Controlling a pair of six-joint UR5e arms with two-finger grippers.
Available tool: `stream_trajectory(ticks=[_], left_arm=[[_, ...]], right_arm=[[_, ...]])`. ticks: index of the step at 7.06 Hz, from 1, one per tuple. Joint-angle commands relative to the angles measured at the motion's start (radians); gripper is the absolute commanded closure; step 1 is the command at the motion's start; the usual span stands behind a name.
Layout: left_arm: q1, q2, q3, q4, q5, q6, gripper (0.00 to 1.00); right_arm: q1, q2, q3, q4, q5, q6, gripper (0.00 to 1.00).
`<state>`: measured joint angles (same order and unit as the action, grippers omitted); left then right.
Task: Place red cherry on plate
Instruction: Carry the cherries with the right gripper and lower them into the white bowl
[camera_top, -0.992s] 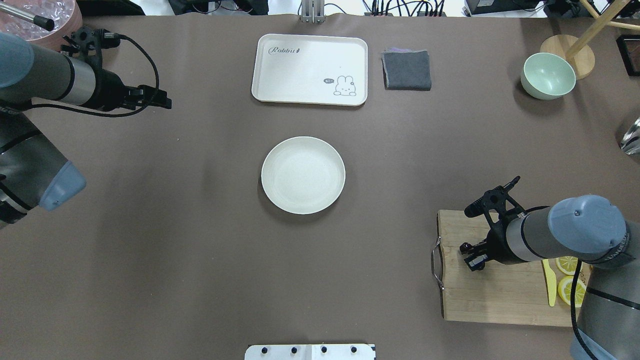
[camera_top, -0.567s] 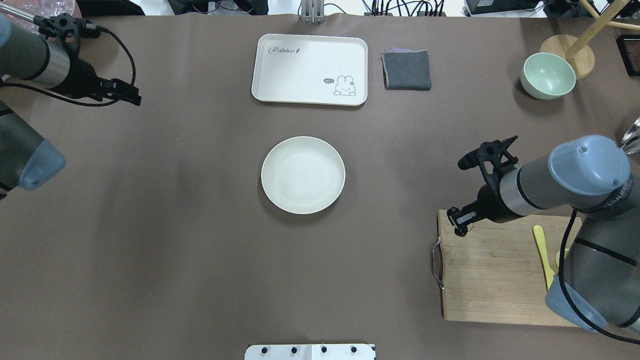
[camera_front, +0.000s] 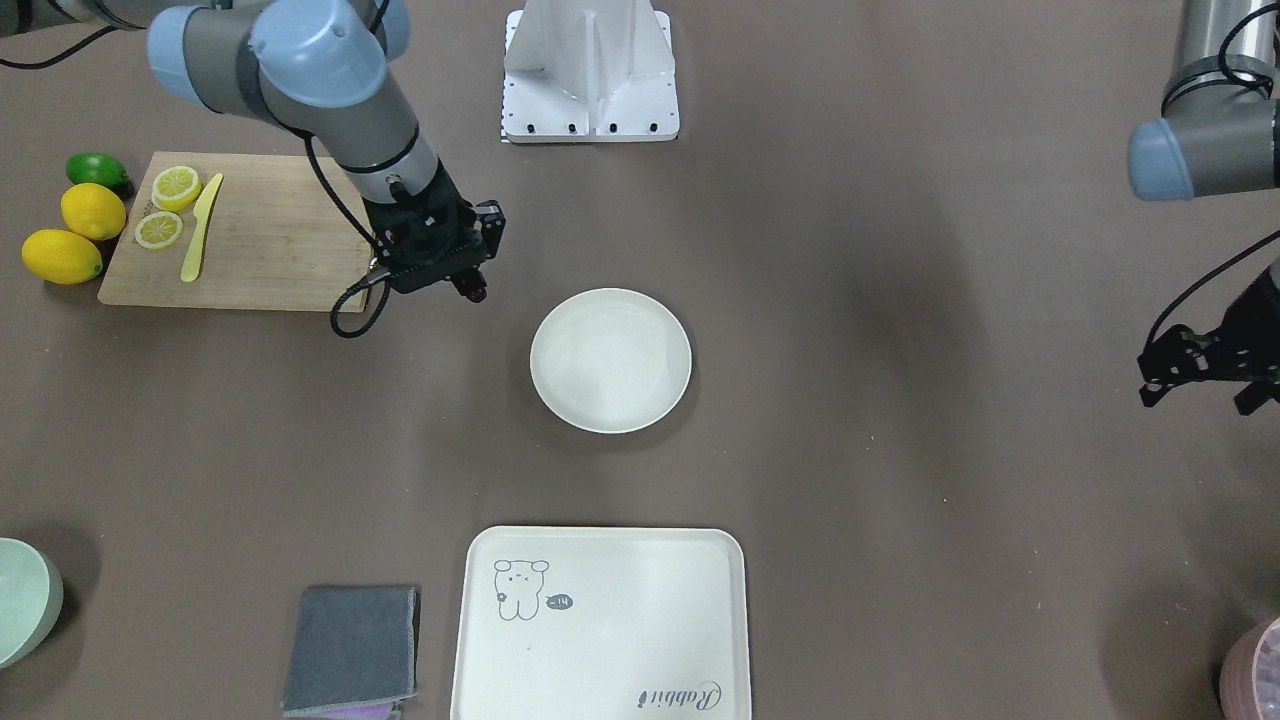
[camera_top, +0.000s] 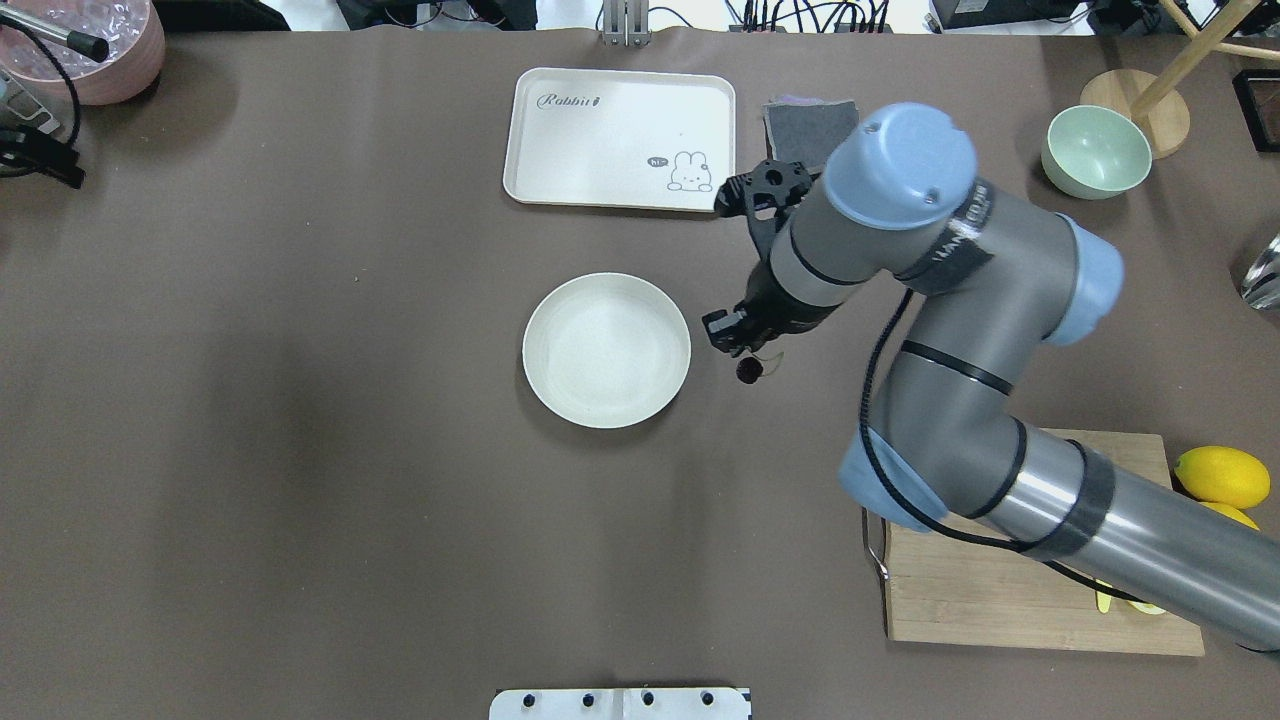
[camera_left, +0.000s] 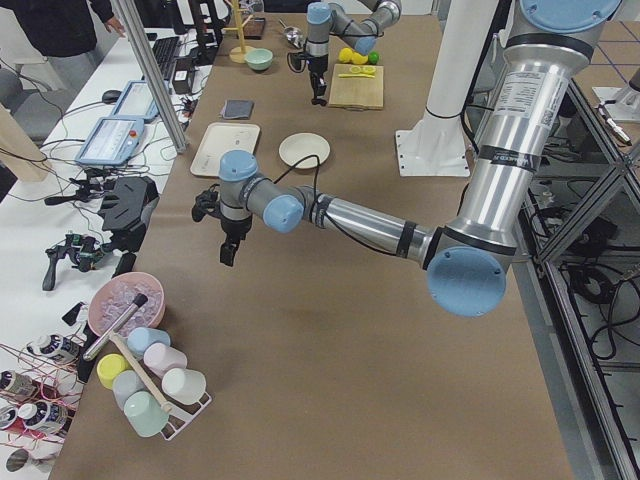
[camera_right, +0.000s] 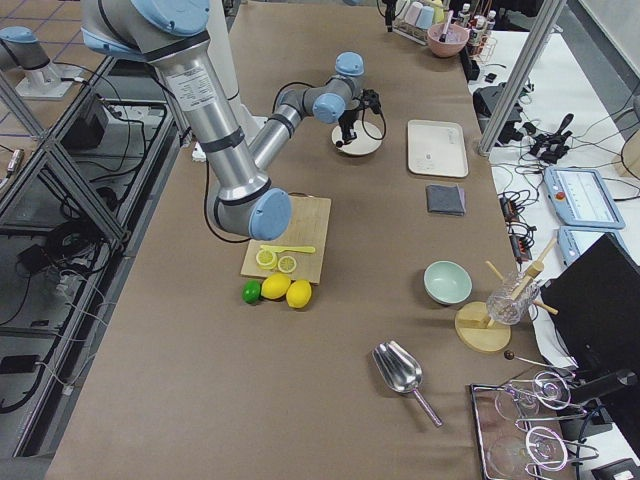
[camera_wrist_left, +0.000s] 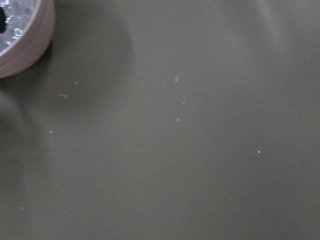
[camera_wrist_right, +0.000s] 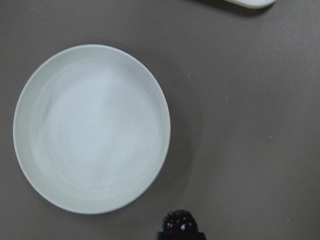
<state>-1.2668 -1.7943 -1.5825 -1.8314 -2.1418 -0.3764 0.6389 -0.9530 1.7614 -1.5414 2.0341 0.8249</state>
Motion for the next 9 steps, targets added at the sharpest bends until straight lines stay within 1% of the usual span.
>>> stream_trajectory(ticks=[1,2,3,4,5,6,7,8,9], left_arm=[[-0.138,0.082,0.012,0.015,-0.007,0.147,0.02],[-0.178,0.114,0.010,0.017,-0.007,0.174,0.02],[-0.187,0.127,0.010,0.017,-0.007,0.174,0.02],[-0.187,0.131,0.012,0.015,-0.007,0.174,0.02],[-0.189,0.133,0.010,0.017,-0.007,0.174,0.02],[-0.195,0.142,0.010,0.015,-0.007,0.178,0.02],[-0.201,0.150,0.007,0.017,-0.009,0.185,0.02],[-0.203,0.159,0.002,0.015,-0.009,0.185,0.02],[-0.219,0.161,0.004,0.015,-0.009,0.186,0.02]], right_arm=[[-0.047,0.149,-0.208,0.071,-0.075,0.058,1.00],[-0.073,0.152,-0.308,0.242,-0.098,0.138,1.00],[-0.097,0.166,-0.350,0.282,-0.124,0.161,1.00],[-0.111,0.172,-0.352,0.282,-0.129,0.193,1.00],[-0.111,0.181,-0.353,0.279,-0.129,0.209,0.08],[-0.114,0.188,-0.353,0.277,-0.132,0.250,0.00],[-0.110,0.212,-0.352,0.244,-0.130,0.264,0.00],[-0.090,0.262,-0.343,0.140,-0.124,0.270,0.00],[-0.052,0.264,-0.300,0.051,-0.097,0.267,0.00]])
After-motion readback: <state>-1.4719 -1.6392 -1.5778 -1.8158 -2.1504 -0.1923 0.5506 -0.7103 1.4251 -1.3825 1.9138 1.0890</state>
